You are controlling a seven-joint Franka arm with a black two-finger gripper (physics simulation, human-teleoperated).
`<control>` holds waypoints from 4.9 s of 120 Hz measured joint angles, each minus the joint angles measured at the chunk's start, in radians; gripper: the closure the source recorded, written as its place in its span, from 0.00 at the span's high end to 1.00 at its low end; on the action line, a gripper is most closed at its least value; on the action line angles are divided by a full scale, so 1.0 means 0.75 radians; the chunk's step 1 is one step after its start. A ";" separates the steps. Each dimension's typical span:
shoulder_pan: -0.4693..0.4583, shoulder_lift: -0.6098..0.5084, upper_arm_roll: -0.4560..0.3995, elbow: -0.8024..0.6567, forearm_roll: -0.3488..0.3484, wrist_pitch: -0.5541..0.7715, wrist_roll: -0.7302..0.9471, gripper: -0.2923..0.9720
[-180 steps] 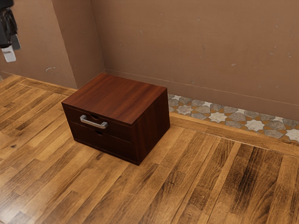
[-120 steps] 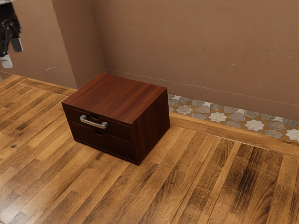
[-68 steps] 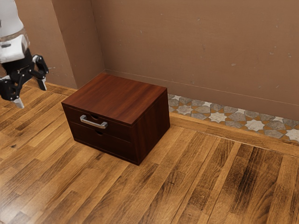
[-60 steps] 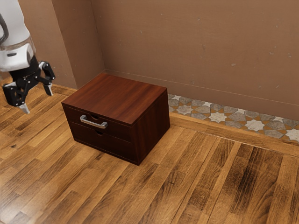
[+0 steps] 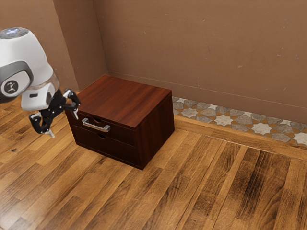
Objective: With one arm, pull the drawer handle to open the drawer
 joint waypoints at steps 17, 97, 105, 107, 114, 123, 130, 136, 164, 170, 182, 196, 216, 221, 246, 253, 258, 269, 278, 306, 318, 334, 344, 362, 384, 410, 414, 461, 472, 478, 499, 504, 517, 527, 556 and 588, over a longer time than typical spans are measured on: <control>0.000 0.015 0.000 -0.052 0.019 0.137 0.030 0.77; 0.000 0.023 0.117 -0.260 0.120 0.509 -0.093 0.77; 0.000 0.023 0.122 -0.265 0.209 0.560 -0.133 0.77; 0.000 0.022 0.122 -0.265 0.225 0.571 -0.142 0.77; 0.000 0.012 0.133 -0.267 0.269 0.614 -0.173 0.77; 0.000 -0.009 0.146 -0.271 0.303 0.671 -0.210 0.76; 0.000 -0.050 0.149 -0.270 0.319 0.712 -0.237 0.76; 0.000 -0.094 0.160 -0.268 0.327 0.749 -0.258 0.76; 0.003 -0.240 0.207 -0.258 0.340 0.933 -0.344 0.76; 0.004 -0.286 0.219 -0.253 0.340 0.978 -0.359 0.76; 0.010 -0.368 0.229 -0.227 0.337 1.060 -0.388 0.76; 0.020 -0.462 0.230 -0.196 0.332 1.140 -0.416 0.76; 0.031 -0.554 0.227 -0.189 0.325 1.233 -0.447 0.76; 0.032 -0.567 0.226 -0.185 0.324 1.252 -0.454 0.76; 0.034 -0.619 0.226 -0.177 0.321 1.313 -0.481 0.79; 0.032 -0.621 0.226 -0.182 0.322 1.321 -0.488 0.78; 0.033 -0.618 0.226 -0.186 0.325 1.326 -0.492 0.77; 0.032 -0.611 0.230 -0.194 0.332 1.332 -0.500 0.77; 0.034 -0.609 0.232 -0.201 0.336 1.336 -0.505 0.77; 0.035 -0.622 0.232 -0.206 0.341 1.342 -0.519 0.77; 0.029 -0.615 0.233 -0.216 0.339 1.343 -0.523 0.77; 0.028 -0.595 0.236 -0.240 0.341 1.343 -0.527 0.77; 0.028 -0.579 0.239 -0.258 0.342 1.342 -0.529 0.77; 0.025 -0.549 0.253 -0.293 0.345 1.339 -0.530 0.78; 0.021 -0.507 0.260 -0.336 0.342 1.334 -0.527 0.78; 0.009 -0.436 0.281 -0.407 0.353 1.329 -0.520 0.78; 0.014 -0.429 0.283 -0.411 0.352 1.326 -0.518 0.76; 0.005 -0.326 0.286 -0.415 0.358 1.139 -0.474 0.73; 0.003 -0.291 0.287 -0.429 0.359 1.090 -0.462 0.74; 0.003 -0.272 0.287 -0.443 0.358 1.071 -0.456 0.71; 0.002 -0.205 0.287 -0.495 0.346 1.032 -0.440 0.68; 0.002 -0.189 0.288 -0.506 0.347 1.027 -0.437 0.64; 0.001 -0.133 0.291 -0.519 0.420 1.017 -0.442 0.51; 0.000 -0.092 0.330 -0.530 0.559 1.012 -0.460 0.55; 0.000 0.005 0.394 -0.605 0.710 1.004 -0.499 0.69; 0.000 0.109 0.403 -0.662 0.750 0.969 -0.527 0.74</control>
